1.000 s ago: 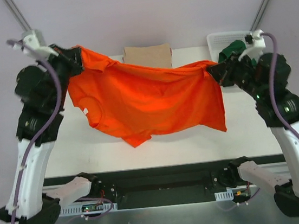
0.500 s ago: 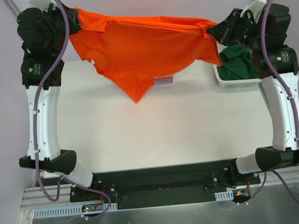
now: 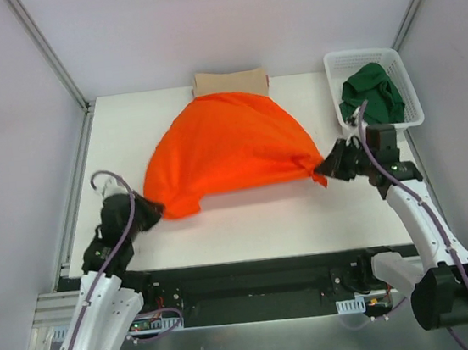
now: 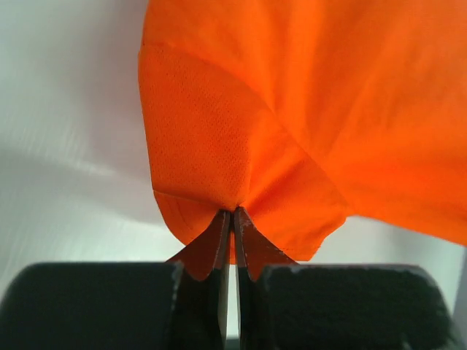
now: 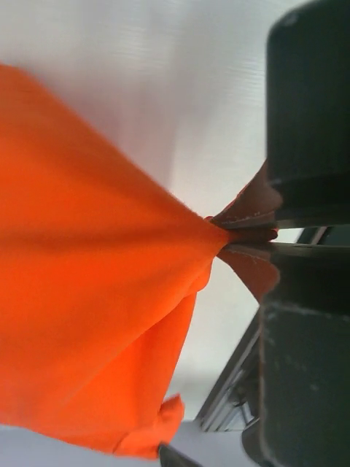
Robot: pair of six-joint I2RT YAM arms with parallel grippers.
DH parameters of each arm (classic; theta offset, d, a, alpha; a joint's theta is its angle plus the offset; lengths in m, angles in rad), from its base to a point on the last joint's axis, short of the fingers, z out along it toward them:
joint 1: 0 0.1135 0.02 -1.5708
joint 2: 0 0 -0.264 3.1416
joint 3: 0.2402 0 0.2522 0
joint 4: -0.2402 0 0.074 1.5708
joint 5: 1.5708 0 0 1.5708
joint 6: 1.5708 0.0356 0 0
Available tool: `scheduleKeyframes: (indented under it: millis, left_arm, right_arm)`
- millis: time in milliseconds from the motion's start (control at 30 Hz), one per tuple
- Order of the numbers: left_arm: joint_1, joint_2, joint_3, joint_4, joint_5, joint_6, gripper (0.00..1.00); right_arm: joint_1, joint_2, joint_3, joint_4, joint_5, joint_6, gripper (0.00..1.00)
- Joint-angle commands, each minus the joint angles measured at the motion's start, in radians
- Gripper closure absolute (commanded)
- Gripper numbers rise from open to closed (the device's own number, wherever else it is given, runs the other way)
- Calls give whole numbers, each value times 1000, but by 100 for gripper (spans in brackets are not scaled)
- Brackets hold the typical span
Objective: Fold and stack the t-shirts
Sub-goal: Flatten out the tshirt
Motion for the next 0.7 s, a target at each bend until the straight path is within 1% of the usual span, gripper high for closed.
scheduleKeyframes:
  millis: [0,33,67,100,133,167,233,267,333,400,467,500,567,633,667]
  left_arm:
    - [4,-202,-250,-172,47,-320,100]
    - [4,-223,-252,-208,31,-321,98]
    - [4,-233,-236,-237,30,-314,89]
    - [4,-224,-209,-269,-13,-303,76]
    - [4,-204,-172,-302,-29,-282,12]
    - [4,-179,-140,-334,-44,-268,1]
    - [4,-113,-82,-377,-59,-254,1]
    - [4,-89,-65,-377,-53,-245,1]
    - [4,-38,-36,-372,-46,-237,1]
    - [4,16,-12,-348,-36,-219,1]
    - [4,71,-2,-293,9,-179,1]
    - [4,112,1,-252,22,-168,1]
    - [4,177,0,-152,133,-133,1]
    - [4,256,9,-75,187,-119,1]
    - [3,304,14,-38,203,-99,1]
  right_arm:
    - [-8,-99,-210,-28,19,41,88]
    - [-8,-111,-261,-31,57,51,87]
    - [-8,-120,-272,-54,80,44,82]
    - [-8,-131,-270,-88,108,30,72]
    - [-8,-142,-261,-132,151,21,51]
    - [-8,-157,-246,-160,191,12,31]
    - [-8,-198,-221,-214,270,-2,1]
    - [-8,-224,-211,-231,313,-1,4]
    - [-8,-267,-201,-245,349,-10,4]
    - [-8,-292,-203,-229,337,-5,4]
    - [-8,-283,-217,-180,285,-2,4]
    - [-6,-262,-223,-157,268,1,4]
    - [-1,-199,-226,-111,240,5,4]
    - [6,-113,-221,-59,222,10,4]
    - [12,-43,-209,-36,217,10,4]
